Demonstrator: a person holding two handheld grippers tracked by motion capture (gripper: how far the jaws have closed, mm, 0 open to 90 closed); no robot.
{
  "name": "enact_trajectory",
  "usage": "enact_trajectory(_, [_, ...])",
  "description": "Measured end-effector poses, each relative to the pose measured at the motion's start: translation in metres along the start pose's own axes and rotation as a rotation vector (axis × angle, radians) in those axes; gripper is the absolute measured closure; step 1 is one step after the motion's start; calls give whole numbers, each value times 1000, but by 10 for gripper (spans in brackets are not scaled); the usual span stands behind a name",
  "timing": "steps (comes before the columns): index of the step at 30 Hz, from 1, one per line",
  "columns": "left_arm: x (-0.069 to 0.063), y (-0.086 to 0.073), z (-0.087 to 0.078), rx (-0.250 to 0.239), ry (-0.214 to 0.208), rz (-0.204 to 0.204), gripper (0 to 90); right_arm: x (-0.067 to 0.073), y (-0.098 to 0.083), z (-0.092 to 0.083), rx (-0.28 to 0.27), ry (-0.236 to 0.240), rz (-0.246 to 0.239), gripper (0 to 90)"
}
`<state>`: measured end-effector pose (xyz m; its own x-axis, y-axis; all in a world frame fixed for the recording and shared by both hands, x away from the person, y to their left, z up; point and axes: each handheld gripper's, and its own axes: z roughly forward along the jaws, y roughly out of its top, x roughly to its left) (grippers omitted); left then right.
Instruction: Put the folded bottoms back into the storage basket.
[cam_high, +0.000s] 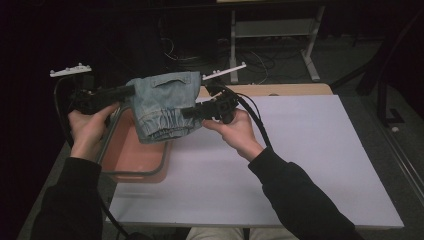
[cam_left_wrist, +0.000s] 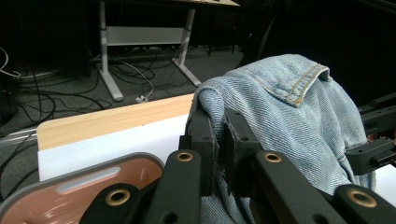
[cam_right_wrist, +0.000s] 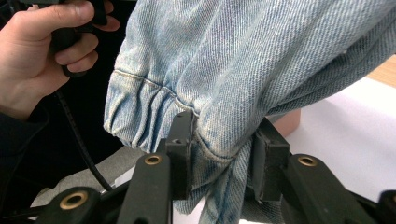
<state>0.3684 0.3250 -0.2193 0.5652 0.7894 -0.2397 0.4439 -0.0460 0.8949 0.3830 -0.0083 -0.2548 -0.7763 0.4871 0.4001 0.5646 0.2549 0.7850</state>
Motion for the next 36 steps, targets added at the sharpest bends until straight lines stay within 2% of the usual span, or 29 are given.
enact_trajectory(16, [30,12,7,18,-1,-3,838,-10,15,25,-14,2,33,641])
enact_trajectory(27, [46,9,4,24,38,3,839,-5,16,45,-22,-8,45,641])
enact_trajectory(36, [55,4,-2,21,68,-10,839,0,16,60,-26,-12,45,641])
